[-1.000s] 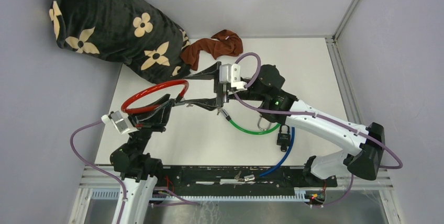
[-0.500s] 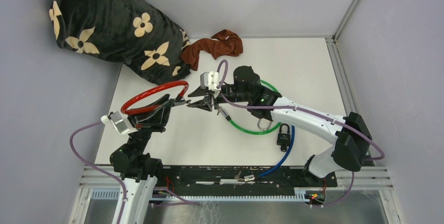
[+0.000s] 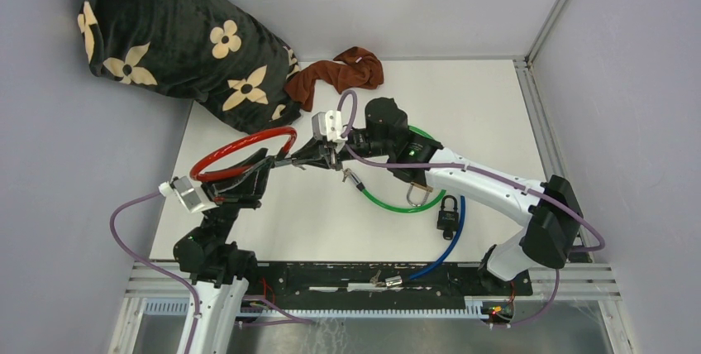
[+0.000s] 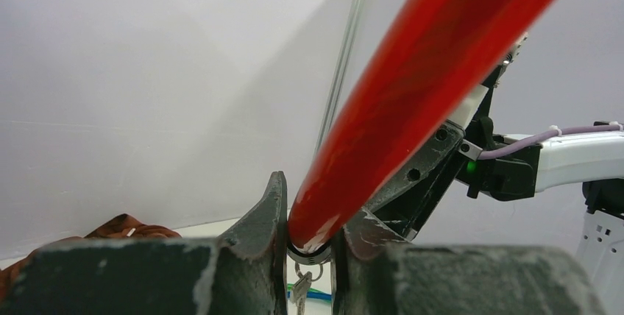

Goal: Lock with the key
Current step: Remove the key from the lock.

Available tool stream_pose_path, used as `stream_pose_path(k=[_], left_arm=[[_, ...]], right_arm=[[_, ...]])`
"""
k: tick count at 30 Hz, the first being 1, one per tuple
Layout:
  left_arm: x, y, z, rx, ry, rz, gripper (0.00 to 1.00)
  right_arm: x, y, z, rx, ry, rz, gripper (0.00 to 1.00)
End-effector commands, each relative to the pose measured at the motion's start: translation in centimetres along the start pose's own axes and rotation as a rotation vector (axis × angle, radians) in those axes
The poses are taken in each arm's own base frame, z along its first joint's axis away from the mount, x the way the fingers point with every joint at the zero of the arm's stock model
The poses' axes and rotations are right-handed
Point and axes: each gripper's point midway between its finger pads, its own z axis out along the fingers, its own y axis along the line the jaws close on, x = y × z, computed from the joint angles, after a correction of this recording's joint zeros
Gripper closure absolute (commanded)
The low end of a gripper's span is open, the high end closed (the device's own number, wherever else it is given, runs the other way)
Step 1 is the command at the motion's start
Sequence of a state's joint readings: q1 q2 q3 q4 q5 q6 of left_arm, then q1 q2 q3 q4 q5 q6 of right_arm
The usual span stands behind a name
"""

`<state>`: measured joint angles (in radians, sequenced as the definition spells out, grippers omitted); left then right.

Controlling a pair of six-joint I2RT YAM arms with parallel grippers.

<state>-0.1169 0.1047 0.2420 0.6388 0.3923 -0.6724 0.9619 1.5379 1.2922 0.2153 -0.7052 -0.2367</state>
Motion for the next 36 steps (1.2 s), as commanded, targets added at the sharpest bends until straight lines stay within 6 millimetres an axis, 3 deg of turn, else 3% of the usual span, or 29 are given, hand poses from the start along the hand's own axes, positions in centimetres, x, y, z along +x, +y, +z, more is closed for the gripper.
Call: stream_pose_path(k=[1, 4, 7, 8, 10, 14, 16, 19, 23, 28, 30, 32, 36], left_arm=[[-2.5, -1.3, 0.5, 0.032, -0.078, 0.003, 0.98], [-2.5, -1.3, 0.5, 0.032, -0.078, -0.003, 0.98], [-2.3, -1.2, 0.5, 0.031, -0.073, -0.014, 0.98], [-2.2, -1.2, 0.5, 0.032, -0.072, -0.016, 0.98], [-2.2, -1.3, 0.5, 0.034, -0.069, -0.017, 0.98], [-2.2, -1.1, 0.5, 0.026, -0.068, -0.015, 0.98], [-2.6, -1.0, 0.5, 0.017, -0.081, -0.003, 0.98], [-3.6, -1.2, 0.6, 0.009, -0.115, 0.016, 0.98], [-4.2, -1.8, 0.5, 0.034, -0.143, 0.006, 0.98], [-4.3, -2.0, 0.6, 0.043, -0.145, 0.014, 0.98], [-3.2, -1.4, 0.6, 0.03, -0.088, 0.05, 0.98], [-0.5, 0.1, 0.2, 0.008, 0.035, 0.161, 0.98], [5.6, 6.1, -2.4, -0.062, 0.368, 0.6, 0.98]], right_arm=[[-1.3, -0.4, 0.3, -0.012, -0.017, -0.041, 0.83], [-0.8, -0.1, 0.4, -0.035, 0.005, -0.049, 0.77], [-0.7, 0.1, 0.6, -0.059, 0.016, -0.052, 0.78], [-0.7, 0.2, 0.7, -0.066, 0.015, -0.051, 0.82], [-0.9, 0.5, 0.6, -0.082, -0.001, -0.057, 0.99], [-1.2, 0.3, 0.0, -0.04, -0.017, -0.07, 1.0], [0.2, -0.5, -1.0, 0.012, 0.015, -0.078, 1.0], [4.8, -1.9, -3.9, 0.106, 0.08, -0.029, 1.0], [10.2, -1.8, -7.0, 0.175, 0.144, 0.036, 1.0], [13.0, -0.7, -8.3, 0.177, 0.18, 0.075, 1.0], [13.4, -0.8, -8.7, 0.2, 0.18, 0.095, 1.0], [13.1, -1.0, -9.0, 0.224, 0.172, 0.106, 1.0], [12.9, -1.3, -10.4, 0.309, 0.18, 0.119, 1.0]])
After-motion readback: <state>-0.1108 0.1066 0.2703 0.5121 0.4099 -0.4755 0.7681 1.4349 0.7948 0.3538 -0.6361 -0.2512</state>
